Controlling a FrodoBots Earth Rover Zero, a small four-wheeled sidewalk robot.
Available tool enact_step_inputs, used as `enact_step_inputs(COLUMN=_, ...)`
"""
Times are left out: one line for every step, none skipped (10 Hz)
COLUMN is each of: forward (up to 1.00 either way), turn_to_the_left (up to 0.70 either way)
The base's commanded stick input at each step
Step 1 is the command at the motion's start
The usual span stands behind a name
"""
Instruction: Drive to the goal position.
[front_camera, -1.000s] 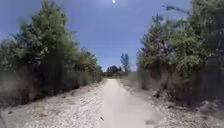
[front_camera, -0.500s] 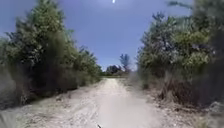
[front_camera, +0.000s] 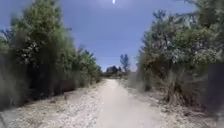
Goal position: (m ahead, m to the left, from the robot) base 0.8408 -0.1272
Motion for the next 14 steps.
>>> enact_step_inputs(forward=0.45, turn_to_the_left=0.00)
enact_step_inputs(forward=0.45, turn_to_the_left=0.00)
enact_step_inputs(forward=0.45, turn_to_the_left=0.00)
enact_step_inputs(forward=0.45, turn_to_the_left=0.00)
enact_step_inputs(forward=0.45, turn_to_the_left=0.00)
enact_step_inputs(forward=0.45, turn_to_the_left=0.00)
enact_step_inputs(forward=0.45, turn_to_the_left=0.00)
enact_step_inputs(forward=0.45, turn_to_the_left=0.00)
enact_step_inputs(forward=0.45, turn_to_the_left=0.00)
enact_step_inputs(forward=0.45, turn_to_the_left=0.00)
enact_step_inputs(forward=0.45, turn_to_the_left=0.00)
enact_step_inputs(forward=0.45, turn_to_the_left=0.00)
enact_step_inputs(forward=0.45, turn_to_the_left=0.00)
enact_step_inputs(forward=0.45, turn_to_the_left=0.00)
